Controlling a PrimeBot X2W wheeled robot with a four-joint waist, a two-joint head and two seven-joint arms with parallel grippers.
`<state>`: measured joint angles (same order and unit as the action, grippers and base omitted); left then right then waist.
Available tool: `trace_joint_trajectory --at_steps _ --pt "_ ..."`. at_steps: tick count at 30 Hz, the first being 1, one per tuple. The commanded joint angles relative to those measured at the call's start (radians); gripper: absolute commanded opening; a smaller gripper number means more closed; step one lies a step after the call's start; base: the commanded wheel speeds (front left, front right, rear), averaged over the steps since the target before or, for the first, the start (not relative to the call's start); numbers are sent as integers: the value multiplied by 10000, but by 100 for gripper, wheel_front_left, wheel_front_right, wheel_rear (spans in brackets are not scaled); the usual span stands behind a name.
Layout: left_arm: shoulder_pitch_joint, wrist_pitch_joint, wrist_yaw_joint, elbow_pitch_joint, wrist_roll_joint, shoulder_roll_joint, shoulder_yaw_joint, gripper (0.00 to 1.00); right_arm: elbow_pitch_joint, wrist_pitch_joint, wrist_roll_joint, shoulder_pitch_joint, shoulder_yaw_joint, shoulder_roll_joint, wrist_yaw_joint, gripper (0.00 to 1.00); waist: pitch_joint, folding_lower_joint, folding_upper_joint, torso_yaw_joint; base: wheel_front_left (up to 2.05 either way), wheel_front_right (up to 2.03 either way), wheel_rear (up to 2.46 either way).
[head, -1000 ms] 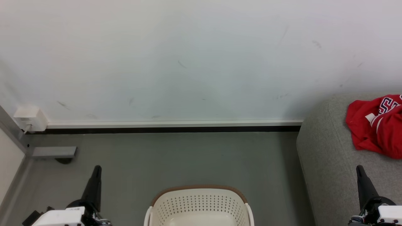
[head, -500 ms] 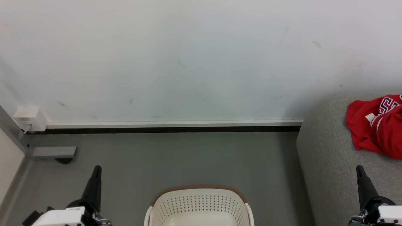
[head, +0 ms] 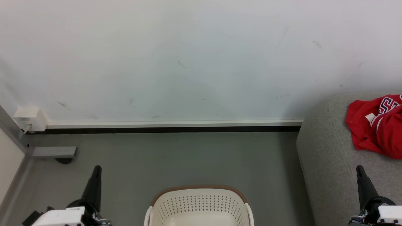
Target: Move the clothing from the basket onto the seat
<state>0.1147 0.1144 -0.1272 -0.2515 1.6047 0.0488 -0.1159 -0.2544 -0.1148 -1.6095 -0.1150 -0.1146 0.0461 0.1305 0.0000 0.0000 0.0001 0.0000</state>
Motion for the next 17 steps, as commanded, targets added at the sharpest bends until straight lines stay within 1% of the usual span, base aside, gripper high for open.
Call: trace_joint_trajectory --at_steps 1,17 --pt "61 52 -60 22 121 15 -27 0 48 -43 -36 -60 -40 78 4 0 0 0 -1 0 0 0 0" --pt "61 52 -60 23 121 15 -27 0 48 -42 -36 -60 -39 76 4 0 0 0 -1 0 0 0 0"
